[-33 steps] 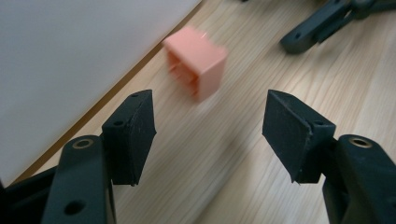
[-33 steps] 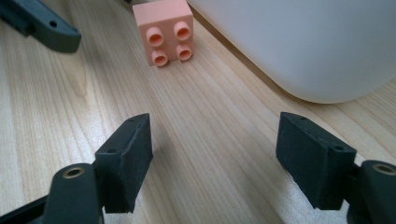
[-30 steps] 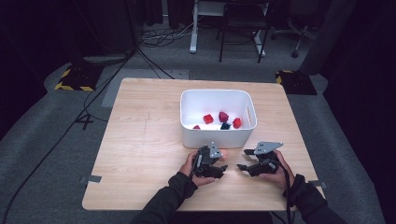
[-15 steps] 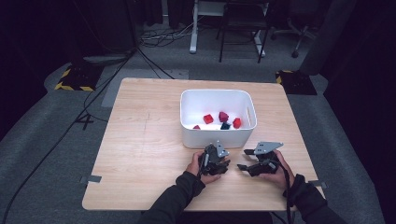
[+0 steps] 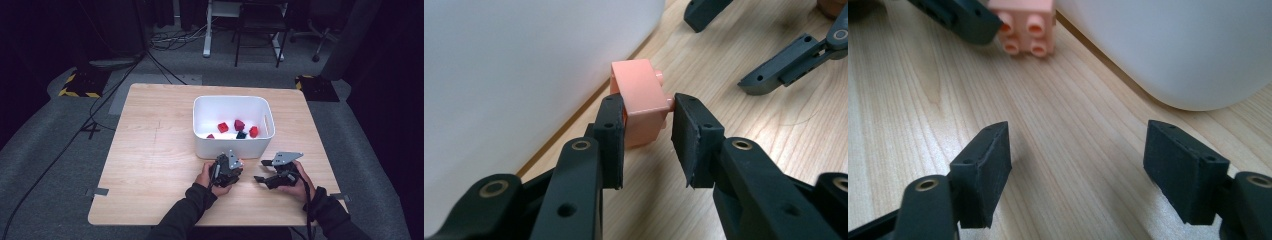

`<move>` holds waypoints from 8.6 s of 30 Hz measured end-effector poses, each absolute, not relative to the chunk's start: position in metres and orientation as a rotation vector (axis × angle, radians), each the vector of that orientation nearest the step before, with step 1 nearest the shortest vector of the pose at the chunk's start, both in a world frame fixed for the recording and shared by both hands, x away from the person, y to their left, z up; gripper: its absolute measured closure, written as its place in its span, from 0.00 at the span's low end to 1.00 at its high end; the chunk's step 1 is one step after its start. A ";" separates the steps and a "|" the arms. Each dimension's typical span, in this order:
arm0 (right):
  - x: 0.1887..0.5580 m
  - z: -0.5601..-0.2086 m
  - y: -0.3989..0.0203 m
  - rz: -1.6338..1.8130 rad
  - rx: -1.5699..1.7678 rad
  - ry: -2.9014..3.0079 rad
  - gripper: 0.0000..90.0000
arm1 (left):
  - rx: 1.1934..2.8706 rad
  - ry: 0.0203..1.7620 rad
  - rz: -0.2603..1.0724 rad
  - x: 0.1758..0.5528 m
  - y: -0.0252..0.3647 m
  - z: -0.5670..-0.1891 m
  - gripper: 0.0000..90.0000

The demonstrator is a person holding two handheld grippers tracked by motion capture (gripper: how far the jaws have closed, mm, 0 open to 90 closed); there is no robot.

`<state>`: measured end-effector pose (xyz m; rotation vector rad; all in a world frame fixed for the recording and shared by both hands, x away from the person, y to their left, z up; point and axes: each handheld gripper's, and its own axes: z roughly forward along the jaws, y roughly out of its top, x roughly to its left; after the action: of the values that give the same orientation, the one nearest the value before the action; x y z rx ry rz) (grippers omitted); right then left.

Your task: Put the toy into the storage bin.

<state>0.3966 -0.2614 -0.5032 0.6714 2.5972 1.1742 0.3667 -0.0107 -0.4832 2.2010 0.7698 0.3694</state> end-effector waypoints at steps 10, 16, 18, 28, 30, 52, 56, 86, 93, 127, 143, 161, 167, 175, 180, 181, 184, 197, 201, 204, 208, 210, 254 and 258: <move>0.397 -0.503 -0.261 1.174 0.670 2.597 0.30 | 2.200 0.775 0.402 0.358 0.032 -0.475 0.74; 0.397 -0.503 -0.261 1.174 0.671 2.598 0.30 | 2.176 0.849 0.425 0.352 0.070 -0.473 0.74; 0.397 -0.503 -0.261 1.175 0.673 2.597 0.30 | 2.147 0.883 0.429 0.352 0.081 -0.472 0.74; 0.397 -0.503 -0.261 1.174 0.672 2.598 0.30 | 2.099 0.980 0.499 0.354 0.123 -0.467 0.74; 0.397 -0.503 -0.261 1.175 0.671 2.598 0.30 | 2.093 0.999 0.517 0.355 0.129 -0.466 0.74; 0.397 -0.503 -0.261 1.175 0.672 2.598 0.30 | 2.003 1.151 0.577 0.381 0.173 -0.461 0.74; 0.397 -0.503 -0.261 1.175 0.673 2.598 0.30 | 1.983 1.166 0.589 0.387 0.177 -0.459 0.74; 0.397 -0.503 -0.261 1.175 0.672 2.598 0.30 | 1.852 1.201 0.653 0.440 0.178 -0.412 0.74; 0.397 -0.503 -0.261 1.175 0.672 2.597 0.30 | 1.853 1.176 0.658 0.444 0.171 -0.396 0.74; 0.397 -0.503 -0.261 1.174 0.669 2.599 0.30 | 1.875 0.983 0.678 0.455 0.110 -0.335 0.74; 0.397 -0.503 -0.261 1.174 0.668 2.597 0.30 | 1.946 0.860 0.613 0.458 0.052 -0.331 0.74; 0.397 -0.503 -0.262 1.175 0.664 2.598 0.30 | 1.999 0.827 0.580 0.461 0.019 -0.343 0.74; 0.397 -0.503 -0.262 1.175 0.665 2.598 0.30 | 1.992 0.839 0.569 0.462 0.020 -0.343 0.62; 0.396 -0.503 -0.261 1.175 0.667 2.599 0.30 | 1.994 0.855 0.564 0.464 0.018 -0.346 0.58; 0.397 -0.503 -0.262 1.176 0.663 2.599 0.30 | 1.995 0.867 0.571 0.464 0.017 -0.346 0.50; 0.397 -0.503 -0.262 1.176 0.663 2.599 0.30 | 1.986 0.876 0.580 0.465 0.017 -0.347 0.49; 0.397 -0.503 -0.262 1.175 0.663 2.600 0.30 | 1.991 0.894 0.581 0.465 0.017 -0.347 0.41; 0.397 -0.503 -0.262 1.176 0.663 2.599 0.30 | 1.967 0.877 0.604 0.461 0.023 -0.343 0.19; 0.396 -0.503 -0.261 1.175 0.668 2.599 0.30 | 1.952 0.882 0.601 0.459 0.030 -0.340 0.18; 0.397 -0.503 -0.262 1.176 0.662 2.599 0.30 | 1.968 0.893 0.624 0.458 0.034 -0.337 0.18; 0.397 -0.503 -0.262 1.176 0.664 2.599 0.30 | 1.959 0.909 0.636 0.456 0.043 -0.333 0.18; 0.397 -0.503 -0.262 1.175 0.663 2.599 0.30 | 1.956 0.913 0.650 0.456 0.046 -0.331 0.18; 0.396 -0.503 -0.261 1.175 0.668 2.600 0.30 | 1.979 1.130 0.760 0.431 0.154 -0.348 0.18; 0.396 -0.503 -0.261 1.175 0.669 2.600 0.30 | 2.012 1.143 0.770 0.429 0.160 -0.358 0.18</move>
<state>0.3964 -0.2613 -0.5032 0.6691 2.5999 1.1750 0.4291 0.1601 -0.3577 2.0124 1.1430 0.7704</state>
